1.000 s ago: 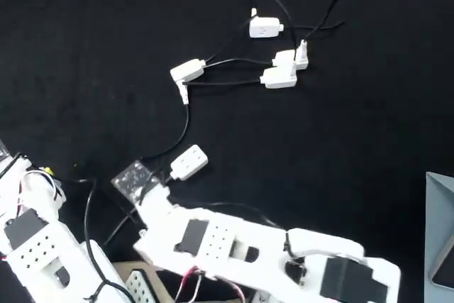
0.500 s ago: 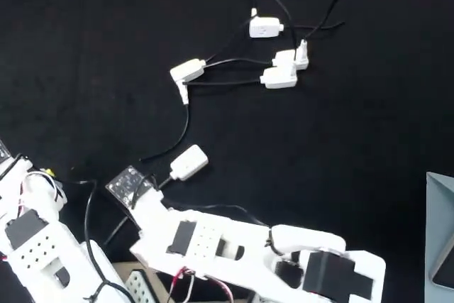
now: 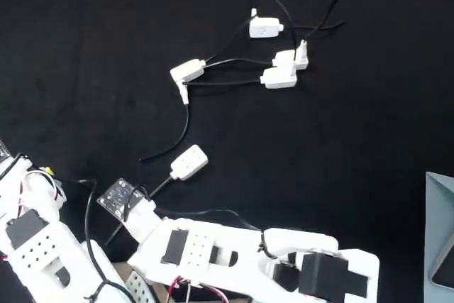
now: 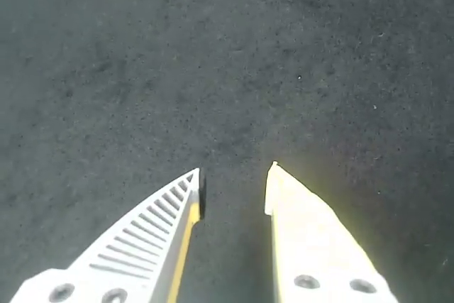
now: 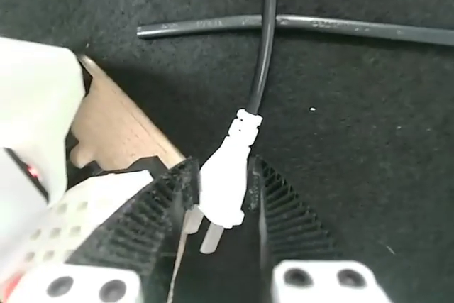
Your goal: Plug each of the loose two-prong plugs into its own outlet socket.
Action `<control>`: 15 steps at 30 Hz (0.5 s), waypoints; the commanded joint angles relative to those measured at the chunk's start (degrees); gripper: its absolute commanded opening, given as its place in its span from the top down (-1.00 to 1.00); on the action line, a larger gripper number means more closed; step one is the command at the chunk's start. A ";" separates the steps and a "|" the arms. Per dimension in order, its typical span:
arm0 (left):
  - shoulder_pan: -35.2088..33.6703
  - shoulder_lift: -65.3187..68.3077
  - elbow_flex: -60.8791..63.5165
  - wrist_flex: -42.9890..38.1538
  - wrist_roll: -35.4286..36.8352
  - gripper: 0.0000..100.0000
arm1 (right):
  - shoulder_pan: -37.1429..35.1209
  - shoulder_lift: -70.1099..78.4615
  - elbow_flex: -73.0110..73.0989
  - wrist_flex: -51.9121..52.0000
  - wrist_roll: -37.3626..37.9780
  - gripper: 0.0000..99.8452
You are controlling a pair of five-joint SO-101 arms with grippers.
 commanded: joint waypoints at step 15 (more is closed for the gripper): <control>-0.40 -0.88 0.66 -1.32 0.18 0.69 | 12.75 -0.48 -4.97 14.51 4.48 0.97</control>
